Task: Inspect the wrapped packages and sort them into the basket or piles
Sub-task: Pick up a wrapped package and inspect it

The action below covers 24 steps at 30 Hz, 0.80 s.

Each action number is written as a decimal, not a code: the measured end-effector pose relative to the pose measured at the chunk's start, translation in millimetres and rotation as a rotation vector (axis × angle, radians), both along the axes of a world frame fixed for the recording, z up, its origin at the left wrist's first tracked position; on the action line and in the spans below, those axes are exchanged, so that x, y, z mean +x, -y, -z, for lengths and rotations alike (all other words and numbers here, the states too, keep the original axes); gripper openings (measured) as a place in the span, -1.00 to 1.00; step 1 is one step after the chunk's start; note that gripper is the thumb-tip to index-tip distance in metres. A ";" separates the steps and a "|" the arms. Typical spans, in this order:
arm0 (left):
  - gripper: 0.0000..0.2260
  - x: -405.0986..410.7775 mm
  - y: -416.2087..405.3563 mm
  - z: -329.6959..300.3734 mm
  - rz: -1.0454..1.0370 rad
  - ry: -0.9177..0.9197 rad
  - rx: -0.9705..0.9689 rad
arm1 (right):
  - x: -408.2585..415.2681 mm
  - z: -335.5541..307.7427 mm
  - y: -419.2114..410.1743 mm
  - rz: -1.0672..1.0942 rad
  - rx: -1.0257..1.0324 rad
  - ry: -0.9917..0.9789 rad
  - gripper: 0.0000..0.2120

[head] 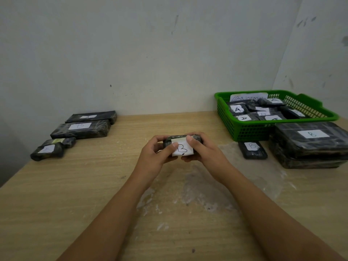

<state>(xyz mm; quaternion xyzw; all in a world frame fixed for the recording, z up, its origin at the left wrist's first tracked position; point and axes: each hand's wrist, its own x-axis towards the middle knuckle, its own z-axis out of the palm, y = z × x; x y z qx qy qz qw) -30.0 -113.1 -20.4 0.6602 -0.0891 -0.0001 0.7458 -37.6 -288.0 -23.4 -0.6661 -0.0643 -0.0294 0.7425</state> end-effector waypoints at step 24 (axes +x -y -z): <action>-0.90 4.3 -2.1 0.2 -0.075 0.056 -0.083 | -1.7 -0.2 -1.6 0.009 0.027 0.063 -0.79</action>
